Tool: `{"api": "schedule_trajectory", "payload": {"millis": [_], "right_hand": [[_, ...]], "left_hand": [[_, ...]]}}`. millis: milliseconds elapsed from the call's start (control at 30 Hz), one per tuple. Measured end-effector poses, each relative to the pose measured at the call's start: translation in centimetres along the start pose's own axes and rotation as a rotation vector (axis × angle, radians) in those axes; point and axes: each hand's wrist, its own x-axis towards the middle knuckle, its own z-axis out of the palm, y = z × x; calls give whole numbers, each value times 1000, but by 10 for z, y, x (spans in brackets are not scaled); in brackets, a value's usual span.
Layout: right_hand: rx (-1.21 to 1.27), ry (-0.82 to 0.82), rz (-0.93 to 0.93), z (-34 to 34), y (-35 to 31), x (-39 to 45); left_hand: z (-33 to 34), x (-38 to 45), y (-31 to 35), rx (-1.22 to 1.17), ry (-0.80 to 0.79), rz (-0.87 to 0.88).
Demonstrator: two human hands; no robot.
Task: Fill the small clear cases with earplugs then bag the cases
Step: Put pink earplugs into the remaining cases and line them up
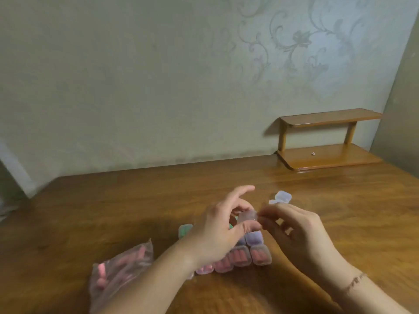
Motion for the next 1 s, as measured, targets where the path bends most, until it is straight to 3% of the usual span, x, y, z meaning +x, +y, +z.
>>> {"api": "schedule_trajectory", "payload": {"millis": [200,367,600,767,900,1000], "right_hand": [[-37,-91,-365,22,-47,0],[-104,-125,-536,43,-81,2],[-67,-119,-598,77,-106,9],[-38,-145,-520,87,-119,19],[-31,-172,-568,105,-137,34],[-162,-83,-565,121,-144,46]], "left_hand": [[-39,-78,11,-291,62,-75],[-64,-119,3,-202,28,-159],[-91,-142,-12,-212,63,-193],[-108,-145,-26,-177,20,-215],[-118,-141,-38,-182,-22,-143],[-121,-136,-58,-245,52,-59]]}}
